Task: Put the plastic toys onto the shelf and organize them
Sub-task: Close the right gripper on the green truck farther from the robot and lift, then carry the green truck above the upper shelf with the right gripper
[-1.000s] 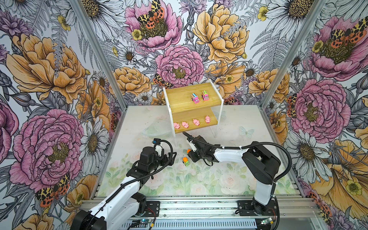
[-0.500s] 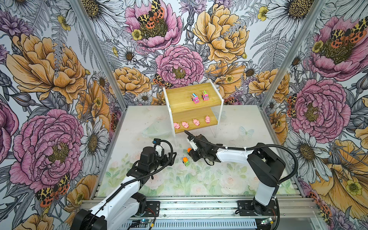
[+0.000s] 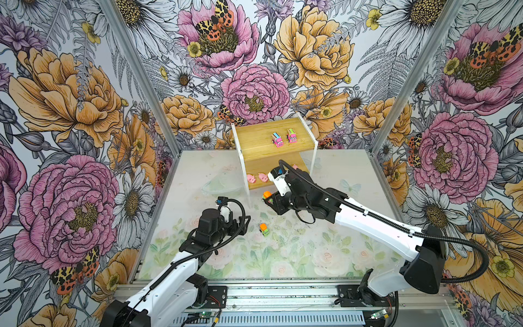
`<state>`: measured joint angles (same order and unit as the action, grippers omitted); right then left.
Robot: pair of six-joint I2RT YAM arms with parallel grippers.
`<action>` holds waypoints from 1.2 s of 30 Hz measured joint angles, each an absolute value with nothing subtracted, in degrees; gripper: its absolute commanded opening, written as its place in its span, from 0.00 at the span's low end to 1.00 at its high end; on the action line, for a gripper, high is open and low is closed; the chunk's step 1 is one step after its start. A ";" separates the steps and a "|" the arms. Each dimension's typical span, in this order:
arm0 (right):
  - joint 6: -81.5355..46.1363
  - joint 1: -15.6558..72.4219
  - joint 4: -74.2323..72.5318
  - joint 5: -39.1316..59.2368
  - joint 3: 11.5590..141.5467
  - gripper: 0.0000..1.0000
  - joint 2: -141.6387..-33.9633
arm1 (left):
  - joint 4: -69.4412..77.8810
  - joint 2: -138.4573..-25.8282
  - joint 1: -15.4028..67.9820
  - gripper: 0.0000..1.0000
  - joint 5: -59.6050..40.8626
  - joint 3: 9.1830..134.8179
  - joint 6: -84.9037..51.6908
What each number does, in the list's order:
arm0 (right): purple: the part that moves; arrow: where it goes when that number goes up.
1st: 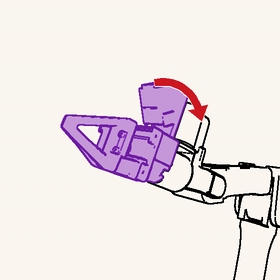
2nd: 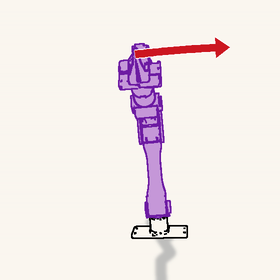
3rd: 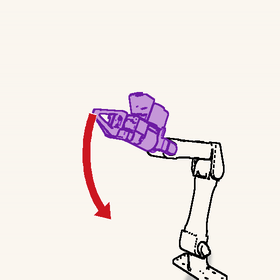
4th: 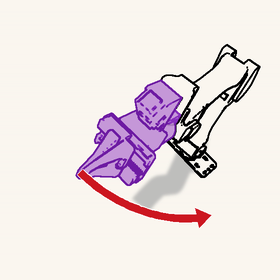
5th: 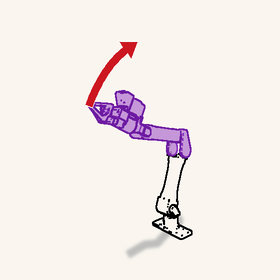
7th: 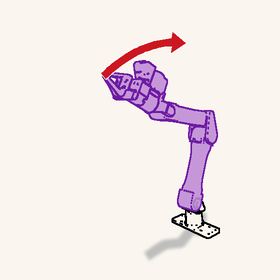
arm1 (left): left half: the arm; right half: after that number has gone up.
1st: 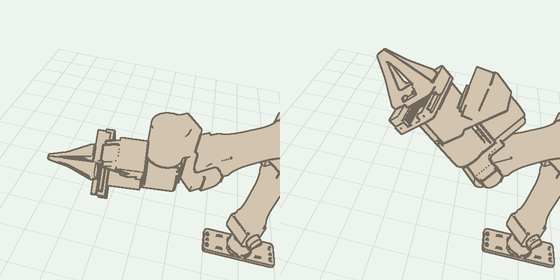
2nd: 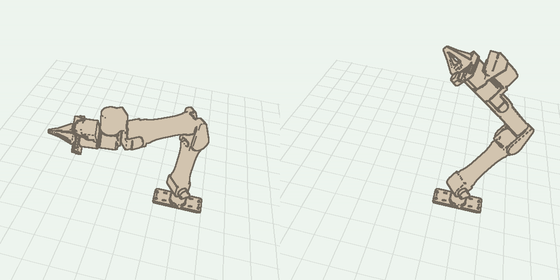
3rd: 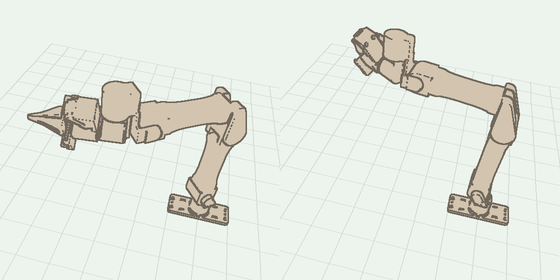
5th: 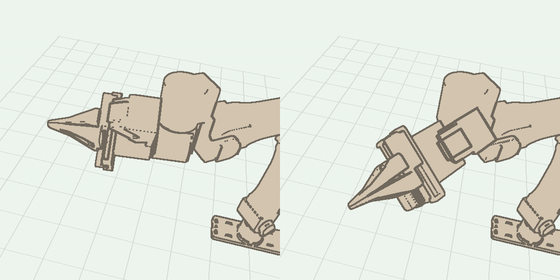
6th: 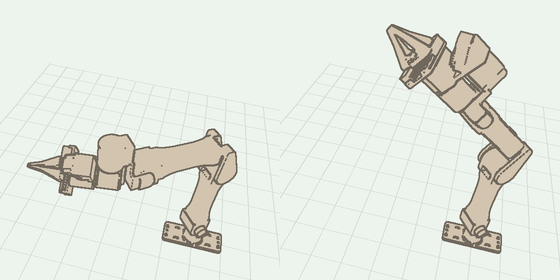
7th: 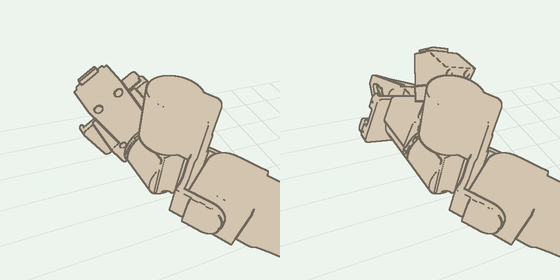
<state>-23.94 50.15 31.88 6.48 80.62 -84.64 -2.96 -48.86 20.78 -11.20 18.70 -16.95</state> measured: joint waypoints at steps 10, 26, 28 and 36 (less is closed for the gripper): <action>-22.33 50.78 39.92 -2.50 103.68 0.13 -88.73 | -2.96 -48.84 20.78 0.99 -11.22 18.70 -16.95; -18.17 50.15 44.84 -21.63 133.97 0.09 -108.81 | -2.96 -48.10 20.78 0.99 -11.22 18.70 -16.95; -18.63 49.71 44.97 -22.57 135.22 0.09 -110.15 | -2.96 -48.10 20.78 0.99 -11.22 18.70 -16.95; -21.65 46.65 45.98 -23.24 135.72 0.07 -112.73 | -2.96 -48.10 20.78 0.99 -11.22 18.70 -16.95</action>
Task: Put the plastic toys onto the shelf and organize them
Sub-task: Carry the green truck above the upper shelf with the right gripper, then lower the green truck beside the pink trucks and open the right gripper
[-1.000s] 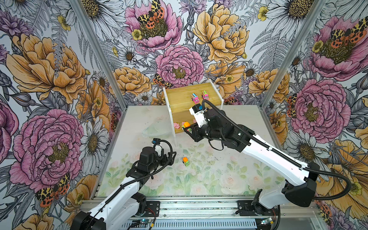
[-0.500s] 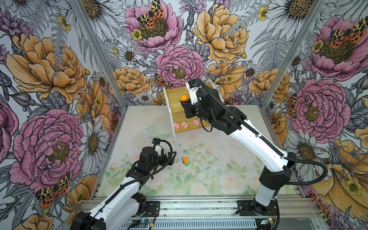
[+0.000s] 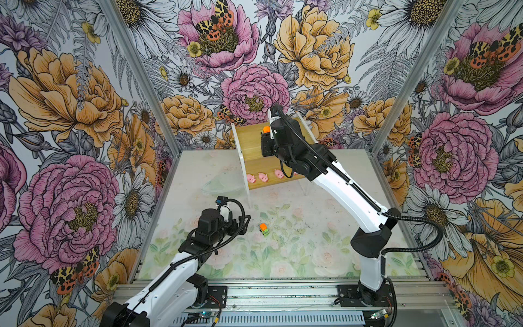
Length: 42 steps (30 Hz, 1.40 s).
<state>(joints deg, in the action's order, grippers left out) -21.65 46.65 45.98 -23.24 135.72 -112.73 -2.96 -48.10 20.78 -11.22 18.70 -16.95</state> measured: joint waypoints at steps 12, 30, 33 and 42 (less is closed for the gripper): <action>-24.60 45.82 46.11 -22.02 135.98 0.08 -116.77 | -2.96 -48.10 20.78 0.99 -11.22 18.70 -16.95; -26.11 45.82 46.09 -20.67 136.79 0.12 -118.32 | -2.96 -48.10 20.78 0.99 -11.22 18.70 -16.95; -26.11 45.82 45.82 -20.53 136.79 0.19 -118.98 | -2.96 -48.10 20.78 0.99 -11.22 18.70 -16.97; -26.11 45.82 45.87 -20.32 136.79 0.27 -118.98 | -2.96 -48.10 20.78 0.99 -11.22 18.70 -16.95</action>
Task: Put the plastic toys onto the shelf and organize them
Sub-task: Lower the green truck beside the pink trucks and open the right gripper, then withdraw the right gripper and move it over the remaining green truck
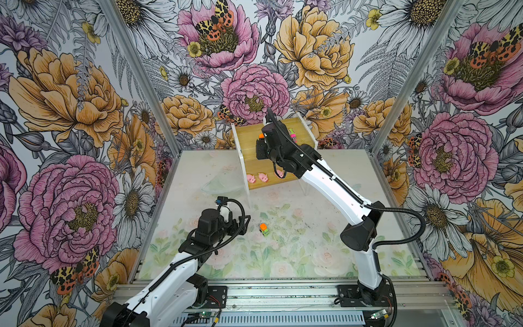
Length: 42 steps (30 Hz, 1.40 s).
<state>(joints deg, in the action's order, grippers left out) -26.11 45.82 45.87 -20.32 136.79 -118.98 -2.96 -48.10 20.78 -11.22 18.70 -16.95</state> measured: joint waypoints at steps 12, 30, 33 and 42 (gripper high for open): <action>-26.11 45.93 46.09 -20.10 136.79 0.43 -118.98 | -2.96 -48.10 20.78 0.99 -11.22 18.70 -16.95; -23.94 48.73 46.11 -20.36 134.19 0.61 -115.22 | -2.96 -48.10 20.78 0.99 -11.22 18.70 -16.95; -23.07 50.00 46.02 -20.82 129.19 0.63 -109.73 | -2.96 -48.10 20.78 0.99 -11.22 18.70 -16.95; -19.97 51.77 45.36 -19.68 101.08 0.64 -84.18 | -2.96 -48.10 20.78 0.99 -11.22 18.70 -16.95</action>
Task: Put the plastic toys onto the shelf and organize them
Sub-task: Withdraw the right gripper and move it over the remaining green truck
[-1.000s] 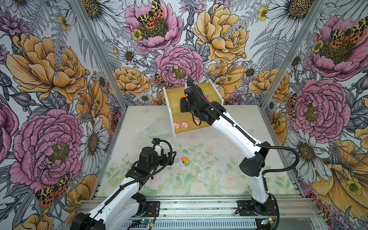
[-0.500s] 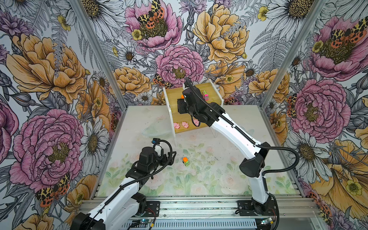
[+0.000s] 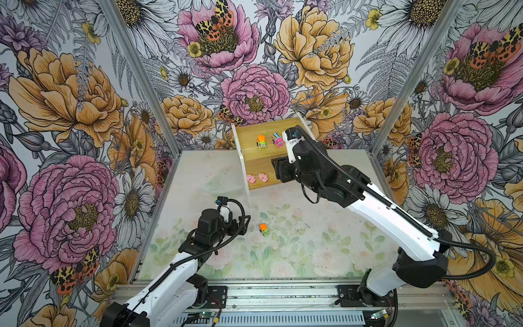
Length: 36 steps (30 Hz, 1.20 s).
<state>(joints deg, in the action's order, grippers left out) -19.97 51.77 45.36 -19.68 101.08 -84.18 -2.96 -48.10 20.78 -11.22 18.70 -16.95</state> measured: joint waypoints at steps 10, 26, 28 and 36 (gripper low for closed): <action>-18.48 53.39 36.29 -2.22 64.51 0.64 -78.74 | -2.96 -48.10 20.78 0.99 -11.22 18.70 -16.97; -20.53 54.19 12.86 5.54 54.46 0.65 -91.92 | -2.96 -47.70 20.78 0.99 -11.22 18.70 -16.97; -20.56 54.19 11.73 5.89 54.46 0.65 -93.80 | -2.96 -47.72 20.78 0.99 -11.22 18.70 -16.97; -21.47 54.19 7.09 5.89 54.46 0.64 -98.48 | -2.96 -47.70 20.78 0.99 -11.22 18.70 -16.99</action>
<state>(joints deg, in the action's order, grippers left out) -21.47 54.19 7.09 5.89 54.46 -98.48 -2.96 -47.70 20.78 -11.22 18.70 -16.99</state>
